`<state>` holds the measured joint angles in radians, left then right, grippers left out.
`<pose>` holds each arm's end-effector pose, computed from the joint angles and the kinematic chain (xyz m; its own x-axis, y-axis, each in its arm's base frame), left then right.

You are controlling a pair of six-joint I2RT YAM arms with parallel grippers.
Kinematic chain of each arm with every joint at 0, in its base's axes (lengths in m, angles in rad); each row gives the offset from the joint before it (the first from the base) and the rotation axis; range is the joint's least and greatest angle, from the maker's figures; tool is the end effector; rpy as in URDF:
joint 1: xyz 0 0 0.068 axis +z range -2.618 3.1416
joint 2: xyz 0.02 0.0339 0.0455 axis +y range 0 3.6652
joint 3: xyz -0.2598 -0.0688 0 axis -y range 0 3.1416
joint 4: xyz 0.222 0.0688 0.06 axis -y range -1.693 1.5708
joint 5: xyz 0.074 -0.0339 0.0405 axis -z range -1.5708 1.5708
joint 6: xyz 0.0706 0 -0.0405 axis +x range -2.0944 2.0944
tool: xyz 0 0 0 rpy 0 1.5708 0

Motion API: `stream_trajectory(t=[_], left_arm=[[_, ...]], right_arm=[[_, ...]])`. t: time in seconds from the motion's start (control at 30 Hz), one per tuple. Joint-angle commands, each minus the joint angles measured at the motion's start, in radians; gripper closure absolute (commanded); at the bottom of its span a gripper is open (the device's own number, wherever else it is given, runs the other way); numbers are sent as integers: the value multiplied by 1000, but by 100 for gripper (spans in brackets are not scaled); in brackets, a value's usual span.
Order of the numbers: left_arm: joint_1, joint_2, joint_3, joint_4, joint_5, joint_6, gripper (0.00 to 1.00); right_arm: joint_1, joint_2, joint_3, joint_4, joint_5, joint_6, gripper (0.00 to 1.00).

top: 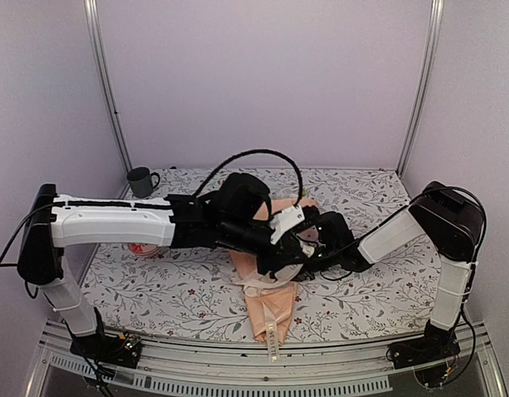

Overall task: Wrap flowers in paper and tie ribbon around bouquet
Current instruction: Cross the ribbon over the folded bouquet.

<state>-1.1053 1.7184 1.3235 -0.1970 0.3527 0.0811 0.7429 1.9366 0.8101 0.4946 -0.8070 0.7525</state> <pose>0.1589 -0.3707 0.2622 -0.1713 0.5103 -0.8428 0.9844 0.1241 -0.1249 0.2319 0.2822 0.1089 -0.9307 -0.2129 -0.2975 -0.3575 0.3572 0.8629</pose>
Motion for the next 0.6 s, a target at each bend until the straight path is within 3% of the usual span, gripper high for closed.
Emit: stream_trajectory(t=[0.0,0.1,0.33,0.57], left_arm=[[160,-106,-70,147,-6,-94,100],[196,-111,-86,136,66,-80,100],[125,-122,-147,126,265,32,100],[20,26,-104,40,207,101,100]], right_arm=[[-5,-24,-14,1,0,-1,100],[-10,-31,2,-15,2,-3,100],[-86,-62,106,-158,16,-38,100],[-117,-58,311,-384,62,-142,100]])
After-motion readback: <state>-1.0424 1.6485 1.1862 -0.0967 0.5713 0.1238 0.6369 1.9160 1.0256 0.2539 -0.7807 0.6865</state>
